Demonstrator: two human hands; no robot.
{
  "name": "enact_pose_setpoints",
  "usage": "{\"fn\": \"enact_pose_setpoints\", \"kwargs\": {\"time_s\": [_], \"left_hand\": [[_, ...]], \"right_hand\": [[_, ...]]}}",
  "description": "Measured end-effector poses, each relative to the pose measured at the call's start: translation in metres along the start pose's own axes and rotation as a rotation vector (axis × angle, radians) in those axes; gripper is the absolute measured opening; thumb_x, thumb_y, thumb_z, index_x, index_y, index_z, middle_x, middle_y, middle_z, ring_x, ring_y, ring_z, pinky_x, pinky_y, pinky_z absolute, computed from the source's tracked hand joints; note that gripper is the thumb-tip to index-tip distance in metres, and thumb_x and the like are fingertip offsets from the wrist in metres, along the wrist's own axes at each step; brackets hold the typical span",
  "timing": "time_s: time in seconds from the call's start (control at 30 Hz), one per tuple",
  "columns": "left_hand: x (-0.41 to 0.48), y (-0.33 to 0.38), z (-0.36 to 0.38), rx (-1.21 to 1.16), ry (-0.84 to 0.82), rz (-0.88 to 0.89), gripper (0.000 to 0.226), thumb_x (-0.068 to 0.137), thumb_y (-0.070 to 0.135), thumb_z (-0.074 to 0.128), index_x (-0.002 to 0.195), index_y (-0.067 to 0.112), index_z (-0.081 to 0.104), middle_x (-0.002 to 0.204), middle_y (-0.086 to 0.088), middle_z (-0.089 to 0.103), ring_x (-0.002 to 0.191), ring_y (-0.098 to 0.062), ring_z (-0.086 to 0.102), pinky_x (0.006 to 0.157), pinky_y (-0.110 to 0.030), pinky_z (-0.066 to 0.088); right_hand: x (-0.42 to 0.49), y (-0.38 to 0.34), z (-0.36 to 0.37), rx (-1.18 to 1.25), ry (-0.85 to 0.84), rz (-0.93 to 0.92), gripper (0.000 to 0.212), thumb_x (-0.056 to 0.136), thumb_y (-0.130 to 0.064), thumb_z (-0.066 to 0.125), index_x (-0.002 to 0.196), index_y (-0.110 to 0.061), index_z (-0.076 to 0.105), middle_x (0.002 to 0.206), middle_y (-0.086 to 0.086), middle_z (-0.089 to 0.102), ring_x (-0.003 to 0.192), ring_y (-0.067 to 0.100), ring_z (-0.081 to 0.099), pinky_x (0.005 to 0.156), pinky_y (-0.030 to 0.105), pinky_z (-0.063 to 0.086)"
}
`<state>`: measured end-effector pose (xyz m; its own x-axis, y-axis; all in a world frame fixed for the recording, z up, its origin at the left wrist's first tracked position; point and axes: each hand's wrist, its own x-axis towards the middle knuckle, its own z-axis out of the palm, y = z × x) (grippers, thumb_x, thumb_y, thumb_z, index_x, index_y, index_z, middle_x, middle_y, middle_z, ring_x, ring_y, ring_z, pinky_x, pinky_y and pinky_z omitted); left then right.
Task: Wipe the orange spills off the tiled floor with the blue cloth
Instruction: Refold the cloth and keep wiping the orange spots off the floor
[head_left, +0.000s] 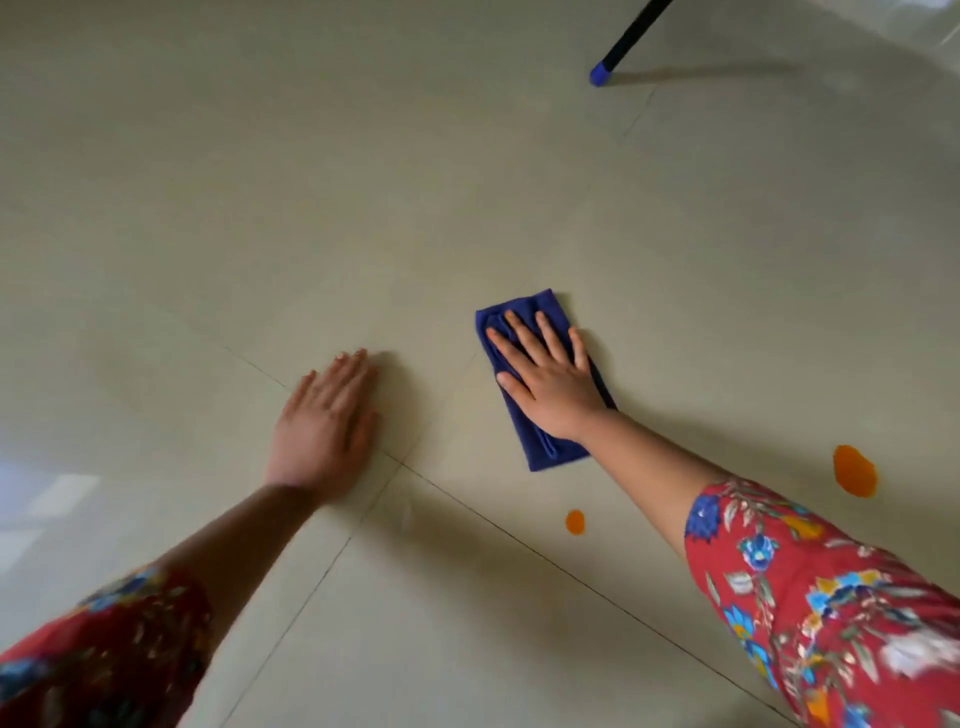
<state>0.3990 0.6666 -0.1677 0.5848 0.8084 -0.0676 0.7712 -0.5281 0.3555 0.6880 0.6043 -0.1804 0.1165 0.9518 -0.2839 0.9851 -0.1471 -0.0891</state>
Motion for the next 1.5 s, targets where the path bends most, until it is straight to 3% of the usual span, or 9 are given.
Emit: {"fn": "enact_pose_setpoints", "kwargs": {"time_s": [0.2, 0.47, 0.7, 0.83, 0.97, 1.13, 1.2, 1.4, 1.5], "left_hand": [[-0.029, 0.079, 0.044, 0.008, -0.102, 0.038, 0.06, 0.096, 0.049, 0.015, 0.153, 0.03, 0.02, 0.16, 0.013, 0.011, 0.149, -0.009, 0.006, 0.121, -0.03, 0.004], [-0.033, 0.085, 0.051, -0.008, -0.083, 0.0, 0.056, 0.099, 0.04, 0.019, 0.154, 0.033, 0.009, 0.16, 0.016, 0.002, 0.148, -0.006, -0.007, 0.118, -0.024, -0.008], [-0.035, 0.087, 0.053, 0.016, -0.055, 0.017, 0.058, 0.097, 0.04, 0.015, 0.154, 0.029, 0.012, 0.16, 0.013, 0.004, 0.148, -0.009, -0.004, 0.12, -0.029, -0.004], [-0.035, 0.089, 0.052, 0.016, -0.048, 0.015, 0.058, 0.097, 0.038, 0.017, 0.153, 0.027, 0.015, 0.16, 0.01, 0.008, 0.148, -0.011, -0.001, 0.12, -0.029, -0.004], [-0.034, 0.089, 0.051, 0.0, -0.058, 0.016, 0.059, 0.096, 0.038, 0.015, 0.153, 0.027, 0.016, 0.16, 0.01, 0.007, 0.148, -0.011, -0.001, 0.12, -0.031, 0.0], [-0.035, 0.092, 0.05, 0.009, -0.057, 0.017, 0.06, 0.095, 0.039, 0.012, 0.154, 0.027, 0.013, 0.161, 0.01, 0.005, 0.149, -0.012, -0.003, 0.12, -0.03, -0.003], [-0.035, 0.093, 0.049, 0.013, -0.049, 0.009, 0.058, 0.096, 0.038, 0.014, 0.153, 0.026, 0.014, 0.16, 0.01, 0.005, 0.148, -0.012, -0.002, 0.12, -0.03, -0.003], [-0.038, 0.085, 0.045, -0.048, -0.068, -0.016, 0.063, 0.101, 0.035, 0.035, 0.154, 0.026, 0.002, 0.159, 0.014, -0.007, 0.148, -0.009, -0.01, 0.118, -0.025, -0.01], [-0.057, 0.083, 0.047, -0.072, -0.072, -0.07, 0.063, 0.099, 0.044, 0.026, 0.154, 0.028, 0.001, 0.16, 0.015, -0.006, 0.147, -0.005, -0.013, 0.119, -0.026, -0.008]], "right_hand": [[-0.018, 0.012, 0.002, -0.001, 0.051, -0.015, 0.054, 0.102, -0.048, 0.02, 0.151, -0.045, -0.004, 0.162, -0.017, -0.006, 0.151, 0.016, -0.008, 0.118, 0.048, -0.006], [-0.086, 0.047, 0.022, -0.013, 0.176, -0.003, 0.051, 0.101, -0.043, 0.018, 0.152, -0.042, 0.015, 0.161, -0.016, 0.014, 0.15, 0.016, 0.012, 0.12, 0.046, 0.007], [-0.035, 0.04, 0.011, 0.023, 0.205, 0.172, 0.049, 0.102, -0.039, 0.028, 0.151, -0.042, 0.021, 0.16, -0.016, 0.019, 0.15, 0.017, 0.012, 0.118, 0.047, 0.007], [-0.04, 0.012, 0.017, -0.045, 0.197, -0.108, 0.05, 0.101, -0.04, 0.028, 0.151, -0.042, 0.021, 0.161, -0.015, 0.018, 0.15, 0.019, 0.015, 0.118, 0.048, 0.008], [-0.08, 0.044, 0.027, -0.095, 0.142, -0.389, 0.05, 0.1, -0.042, 0.03, 0.15, -0.045, 0.021, 0.16, -0.017, 0.018, 0.15, 0.016, 0.014, 0.118, 0.045, 0.01], [-0.029, 0.072, 0.002, -0.023, 0.206, 0.158, 0.05, 0.103, -0.04, 0.03, 0.151, -0.043, 0.017, 0.161, -0.016, 0.015, 0.151, 0.016, 0.011, 0.119, 0.046, 0.006], [0.001, 0.051, -0.008, 0.034, 0.205, 0.203, 0.052, 0.102, -0.041, 0.031, 0.152, -0.043, 0.016, 0.162, -0.016, 0.013, 0.151, 0.017, 0.007, 0.119, 0.047, 0.003], [-0.057, 0.015, 0.02, -0.115, 0.116, -0.463, 0.052, 0.1, -0.044, 0.03, 0.15, -0.044, 0.019, 0.161, -0.017, 0.017, 0.15, 0.018, 0.013, 0.119, 0.047, 0.007], [-0.083, 0.071, 0.022, -0.103, 0.116, -0.403, 0.052, 0.098, -0.043, 0.029, 0.15, -0.044, 0.019, 0.159, -0.017, 0.018, 0.149, 0.018, 0.018, 0.118, 0.048, 0.01]]}}
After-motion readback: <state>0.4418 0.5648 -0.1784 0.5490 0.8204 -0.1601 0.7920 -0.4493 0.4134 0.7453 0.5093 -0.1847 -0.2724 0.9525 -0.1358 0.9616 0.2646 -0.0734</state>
